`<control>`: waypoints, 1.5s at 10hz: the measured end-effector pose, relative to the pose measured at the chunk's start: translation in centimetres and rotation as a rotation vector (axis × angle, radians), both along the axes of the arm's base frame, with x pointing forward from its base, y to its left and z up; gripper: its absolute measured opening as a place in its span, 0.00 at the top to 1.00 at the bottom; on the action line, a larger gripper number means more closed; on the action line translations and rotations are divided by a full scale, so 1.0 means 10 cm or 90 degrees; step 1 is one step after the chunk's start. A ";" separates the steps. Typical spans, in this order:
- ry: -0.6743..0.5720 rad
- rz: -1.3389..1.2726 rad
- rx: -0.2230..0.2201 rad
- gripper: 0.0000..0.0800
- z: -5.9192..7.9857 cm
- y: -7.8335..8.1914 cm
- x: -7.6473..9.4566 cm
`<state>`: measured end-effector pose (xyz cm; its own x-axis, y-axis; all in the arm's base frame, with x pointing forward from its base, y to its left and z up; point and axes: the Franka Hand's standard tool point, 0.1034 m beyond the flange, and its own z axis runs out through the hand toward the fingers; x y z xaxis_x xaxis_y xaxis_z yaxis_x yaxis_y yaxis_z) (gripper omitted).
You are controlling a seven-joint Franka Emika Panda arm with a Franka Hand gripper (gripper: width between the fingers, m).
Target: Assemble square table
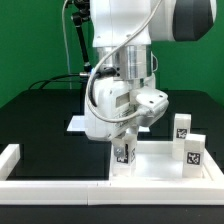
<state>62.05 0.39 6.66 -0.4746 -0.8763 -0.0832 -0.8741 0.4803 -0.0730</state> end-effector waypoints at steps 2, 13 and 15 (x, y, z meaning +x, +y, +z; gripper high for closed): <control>0.003 -0.083 0.002 0.62 0.00 -0.04 -0.05; -0.040 -0.043 0.026 0.19 0.48 0.31 -0.03; -0.037 -0.041 0.024 0.19 0.46 0.31 -0.03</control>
Offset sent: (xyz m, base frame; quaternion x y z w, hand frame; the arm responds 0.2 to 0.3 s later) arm 0.0000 0.0000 0.0000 0.0000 0.0000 0.0000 1.0000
